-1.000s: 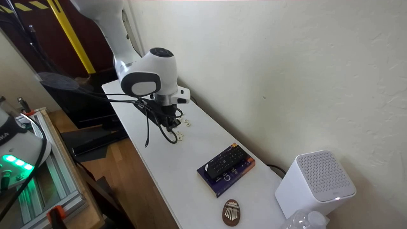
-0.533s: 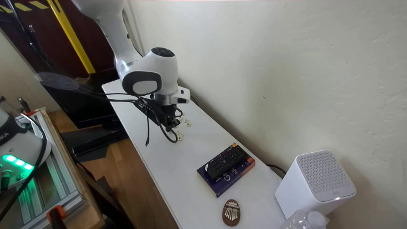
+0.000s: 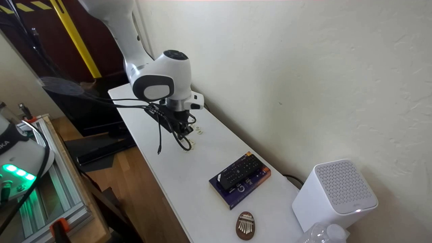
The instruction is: Remove the tile letter n from the spelt word, then move the tile letter g to the left
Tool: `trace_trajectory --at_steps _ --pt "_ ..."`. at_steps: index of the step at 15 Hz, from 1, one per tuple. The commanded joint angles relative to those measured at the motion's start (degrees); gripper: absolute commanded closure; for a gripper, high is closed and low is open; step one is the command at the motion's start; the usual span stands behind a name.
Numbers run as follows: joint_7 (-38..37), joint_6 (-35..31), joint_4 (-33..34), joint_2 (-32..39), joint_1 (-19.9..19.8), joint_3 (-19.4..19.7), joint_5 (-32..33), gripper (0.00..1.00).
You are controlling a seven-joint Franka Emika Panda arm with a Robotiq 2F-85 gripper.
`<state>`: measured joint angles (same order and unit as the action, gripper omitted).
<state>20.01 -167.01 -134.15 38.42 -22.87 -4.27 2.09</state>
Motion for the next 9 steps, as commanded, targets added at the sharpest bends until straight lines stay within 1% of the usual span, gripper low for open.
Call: trace_trajectory --at_steps 1,9 --pt "0.21 2.11 1.47 0.61 0.98 0.99 0.71 1.0" --pt "0.32 3.36 2.47 1.7 1.94 1.73 0.64 1.0"
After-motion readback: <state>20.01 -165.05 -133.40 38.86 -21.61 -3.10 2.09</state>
